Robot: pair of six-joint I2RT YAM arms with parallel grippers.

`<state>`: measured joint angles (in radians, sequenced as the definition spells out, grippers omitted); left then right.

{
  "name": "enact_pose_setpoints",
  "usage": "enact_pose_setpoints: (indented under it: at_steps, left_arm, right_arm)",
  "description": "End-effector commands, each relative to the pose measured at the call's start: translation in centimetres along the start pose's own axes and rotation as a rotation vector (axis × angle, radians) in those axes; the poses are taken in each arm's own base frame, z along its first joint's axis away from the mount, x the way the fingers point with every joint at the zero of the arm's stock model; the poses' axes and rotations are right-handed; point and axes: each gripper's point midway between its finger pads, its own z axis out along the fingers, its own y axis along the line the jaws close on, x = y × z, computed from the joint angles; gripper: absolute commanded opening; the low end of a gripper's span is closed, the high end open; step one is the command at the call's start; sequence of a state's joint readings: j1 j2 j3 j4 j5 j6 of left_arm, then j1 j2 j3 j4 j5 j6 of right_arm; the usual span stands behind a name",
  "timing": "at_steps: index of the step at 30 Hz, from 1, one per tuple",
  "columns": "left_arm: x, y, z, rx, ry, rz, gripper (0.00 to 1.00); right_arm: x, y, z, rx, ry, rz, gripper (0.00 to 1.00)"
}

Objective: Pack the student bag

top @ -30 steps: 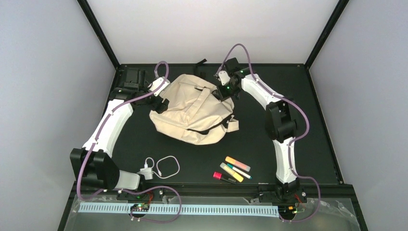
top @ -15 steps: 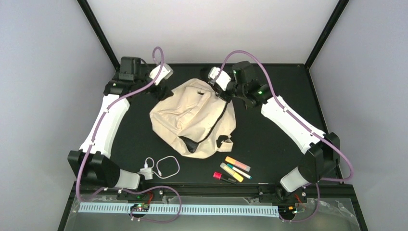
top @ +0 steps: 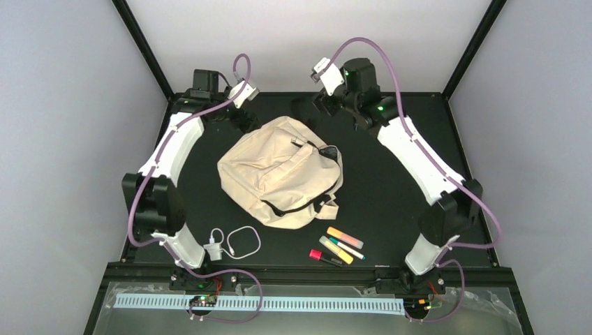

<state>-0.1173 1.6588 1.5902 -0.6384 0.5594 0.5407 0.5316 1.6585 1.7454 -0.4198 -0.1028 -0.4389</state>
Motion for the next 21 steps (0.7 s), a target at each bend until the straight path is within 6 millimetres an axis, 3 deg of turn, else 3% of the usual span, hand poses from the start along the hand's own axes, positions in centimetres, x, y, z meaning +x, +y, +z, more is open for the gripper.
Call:
enact_pose_setpoints:
  at_steps: [1, 6, 10, 17, 21]
  left_arm:
    - [3.9, 2.5, 2.8, -0.063, 0.138, -0.085, 0.99]
    - [9.0, 3.9, 6.2, -0.065, 0.311, -0.201, 0.99]
    - [11.0, 4.0, 8.1, -0.042, 0.356, -0.243, 0.99]
    - [11.7, 3.3, 8.6, -0.021, 0.325, -0.241, 0.99]
    - [12.3, 3.3, 8.9, -0.038, 0.318, -0.254, 0.98]
  right_arm:
    - [12.3, 1.1, 4.0, 0.021, 0.394, 0.267, 0.87]
    - [21.6, 1.4, 6.3, -0.003, 0.656, 0.495, 0.93]
    - [25.9, 4.2, 6.7, -0.105, 0.793, 0.504, 0.9]
    - [28.0, 5.8, 6.5, -0.144, 0.84, 0.518, 0.82]
    - [26.4, 7.0, 6.1, -0.233, 0.818, 0.56, 0.81]
